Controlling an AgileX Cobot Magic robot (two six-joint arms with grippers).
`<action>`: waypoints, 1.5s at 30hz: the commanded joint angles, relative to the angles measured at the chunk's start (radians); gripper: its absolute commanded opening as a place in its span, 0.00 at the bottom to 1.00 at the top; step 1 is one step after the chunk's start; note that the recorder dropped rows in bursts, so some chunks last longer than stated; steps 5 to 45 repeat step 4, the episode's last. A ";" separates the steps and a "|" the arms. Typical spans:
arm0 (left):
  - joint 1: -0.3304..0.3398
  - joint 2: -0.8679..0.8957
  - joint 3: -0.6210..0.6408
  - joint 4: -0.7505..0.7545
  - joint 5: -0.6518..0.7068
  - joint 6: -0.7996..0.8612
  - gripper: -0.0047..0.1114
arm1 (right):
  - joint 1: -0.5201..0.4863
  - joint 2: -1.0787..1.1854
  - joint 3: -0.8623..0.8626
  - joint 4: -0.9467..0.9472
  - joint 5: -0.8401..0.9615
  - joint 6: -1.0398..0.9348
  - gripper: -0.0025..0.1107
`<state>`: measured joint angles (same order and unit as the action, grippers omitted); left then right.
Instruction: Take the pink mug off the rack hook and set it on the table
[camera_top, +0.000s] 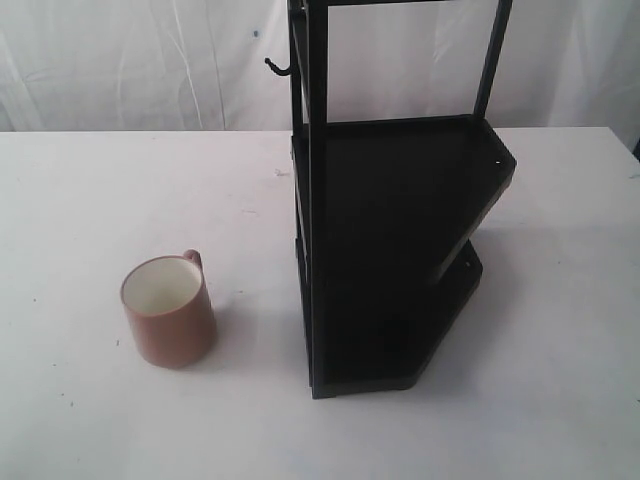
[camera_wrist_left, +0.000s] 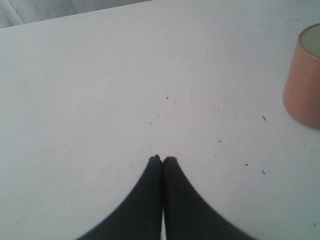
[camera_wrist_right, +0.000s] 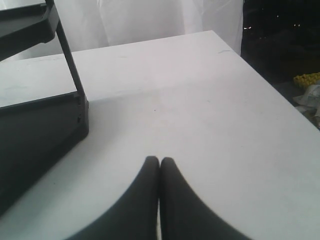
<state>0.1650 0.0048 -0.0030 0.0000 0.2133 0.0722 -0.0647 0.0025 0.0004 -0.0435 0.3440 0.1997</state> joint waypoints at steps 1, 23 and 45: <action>0.002 -0.005 0.003 -0.007 -0.003 -0.005 0.04 | -0.006 -0.002 0.000 -0.006 -0.006 -0.001 0.02; 0.002 -0.005 0.003 -0.007 -0.003 -0.005 0.04 | -0.006 -0.002 0.000 -0.006 -0.006 -0.001 0.02; 0.002 -0.005 0.003 -0.007 -0.003 -0.005 0.04 | -0.006 -0.002 0.000 -0.006 -0.006 -0.001 0.02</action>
